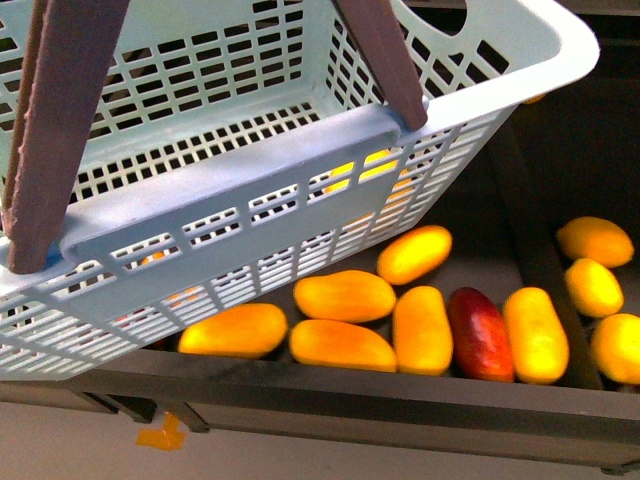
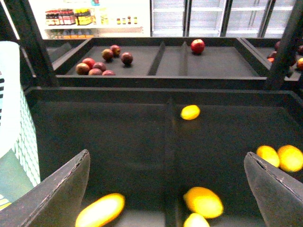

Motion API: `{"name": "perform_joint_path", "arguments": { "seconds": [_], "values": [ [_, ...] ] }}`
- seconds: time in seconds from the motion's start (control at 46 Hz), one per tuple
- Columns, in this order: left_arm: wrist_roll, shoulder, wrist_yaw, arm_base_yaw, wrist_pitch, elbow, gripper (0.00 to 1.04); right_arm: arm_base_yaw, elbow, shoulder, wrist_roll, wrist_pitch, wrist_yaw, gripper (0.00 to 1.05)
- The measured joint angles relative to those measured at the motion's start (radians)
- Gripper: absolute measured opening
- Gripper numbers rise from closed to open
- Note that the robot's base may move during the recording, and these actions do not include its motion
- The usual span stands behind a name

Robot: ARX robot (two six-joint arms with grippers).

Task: Pick lemon and mango into basket

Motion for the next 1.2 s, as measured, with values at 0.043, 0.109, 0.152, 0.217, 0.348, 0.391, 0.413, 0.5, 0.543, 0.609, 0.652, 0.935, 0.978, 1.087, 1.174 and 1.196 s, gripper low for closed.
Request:
{"name": "perform_joint_path", "arguments": {
  "seconds": [0.043,0.109,0.152,0.217,0.348,0.391,0.413,0.5,0.543,0.609,0.652,0.935,0.978,1.087,1.174,1.196],
  "values": [
    [-0.002,0.000,0.000,0.000,0.000,0.000,0.14,0.000,0.000,-0.002,0.000,0.000,0.000,0.96],
    [0.001,0.000,-0.002,0.000,0.000,0.000,0.14,0.000,0.000,-0.001,0.000,0.000,0.000,0.96],
    [0.000,0.000,-0.003,0.000,0.000,0.000,0.14,0.000,0.000,-0.002,0.000,0.000,0.001,0.96],
    [0.001,0.000,-0.004,0.000,0.000,0.000,0.14,0.000,0.000,-0.001,0.000,0.000,0.000,0.96],
    [0.002,0.000,-0.004,0.000,0.000,0.000,0.14,0.000,-0.001,-0.002,0.000,0.000,0.000,0.96],
    [0.003,0.000,-0.004,0.003,0.000,0.000,0.14,0.000,-0.001,-0.001,0.000,0.000,-0.004,0.96],
    [0.003,0.000,-0.005,0.006,0.000,0.000,0.14,0.000,-0.001,-0.001,0.000,0.000,-0.006,0.96],
    [0.003,0.000,-0.021,0.017,0.000,0.000,0.14,0.001,-0.001,-0.002,0.000,0.000,-0.007,0.96],
    [0.010,-0.002,-0.027,0.017,0.001,0.002,0.14,0.013,0.036,0.017,0.034,-0.117,0.053,0.96],
    [0.019,-0.001,-0.027,0.015,0.002,0.002,0.14,0.004,0.176,0.087,0.136,-0.457,0.203,0.96],
    [0.016,-0.001,-0.019,0.012,0.002,0.002,0.14,-0.025,0.261,0.155,0.203,-0.640,0.233,0.96],
    [0.003,0.000,0.000,0.002,0.002,0.002,0.14,-0.197,0.557,0.825,0.378,-0.622,0.168,0.96],
    [0.001,0.000,0.002,0.001,0.002,0.002,0.14,-0.191,0.591,0.904,0.402,-0.607,0.167,0.96],
    [0.001,0.000,0.004,0.000,0.002,0.002,0.14,-0.167,0.653,1.061,0.455,-0.587,0.160,0.96],
    [0.002,0.000,-0.004,0.001,0.002,0.002,0.14,-0.140,0.697,1.161,0.483,-0.573,0.165,0.96],
    [0.002,0.000,-0.006,0.001,0.002,0.002,0.14,-0.133,0.710,1.186,0.491,-0.568,0.166,0.96]
  ]
}}
